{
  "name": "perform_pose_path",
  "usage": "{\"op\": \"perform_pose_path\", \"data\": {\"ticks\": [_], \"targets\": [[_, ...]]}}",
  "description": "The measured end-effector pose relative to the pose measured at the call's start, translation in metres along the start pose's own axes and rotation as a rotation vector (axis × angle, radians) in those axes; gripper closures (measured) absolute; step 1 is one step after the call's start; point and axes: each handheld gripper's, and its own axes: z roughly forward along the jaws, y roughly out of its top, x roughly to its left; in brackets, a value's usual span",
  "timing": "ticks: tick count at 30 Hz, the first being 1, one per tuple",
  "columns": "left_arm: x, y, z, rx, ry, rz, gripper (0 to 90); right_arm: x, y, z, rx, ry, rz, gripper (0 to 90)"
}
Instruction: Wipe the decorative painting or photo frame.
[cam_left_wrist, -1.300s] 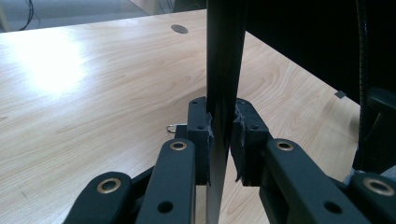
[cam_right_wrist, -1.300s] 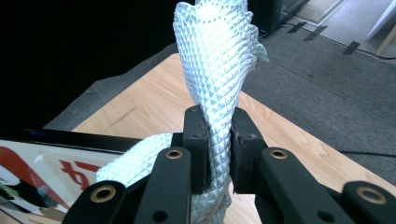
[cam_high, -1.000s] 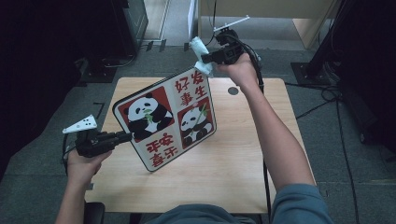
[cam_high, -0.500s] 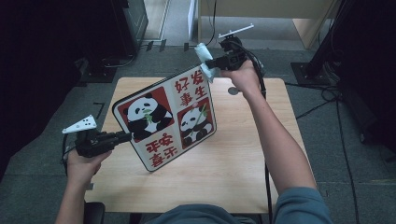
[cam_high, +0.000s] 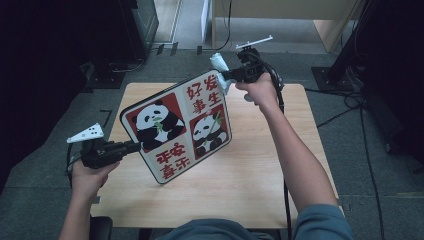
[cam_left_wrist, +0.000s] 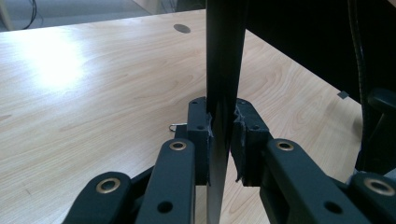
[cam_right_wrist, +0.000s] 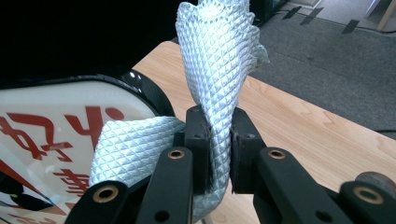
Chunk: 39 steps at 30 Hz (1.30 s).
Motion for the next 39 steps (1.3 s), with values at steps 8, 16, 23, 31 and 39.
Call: {"op": "perform_pose_path", "data": {"ticks": [8, 16, 23, 31, 39], "targets": [[0.000, 0.000, 0.000, 0.000, -0.002, 0.000, 79.4, -0.003, -0.010, 0.003, 0.014, 0.005, 0.020, 81.0], [0.000, 0.000, 0.000, -0.001, -0.003, -0.001, 79.4, -0.009, -0.023, 0.007, -0.011, 0.031, 0.035, 81.0], [0.001, 0.000, 0.001, -0.006, -0.008, -0.002, 79.4, -0.012, -0.035, 0.010, -0.019, 0.036, 0.046, 81.1], [0.000, -0.001, 0.000, -0.004, -0.004, -0.002, 79.4, -0.015, -0.045, 0.013, -0.025, 0.042, 0.059, 81.0], [0.000, -0.001, 0.000, -0.003, -0.004, -0.001, 79.4, -0.017, -0.057, 0.016, -0.037, 0.039, 0.061, 81.0]]}}
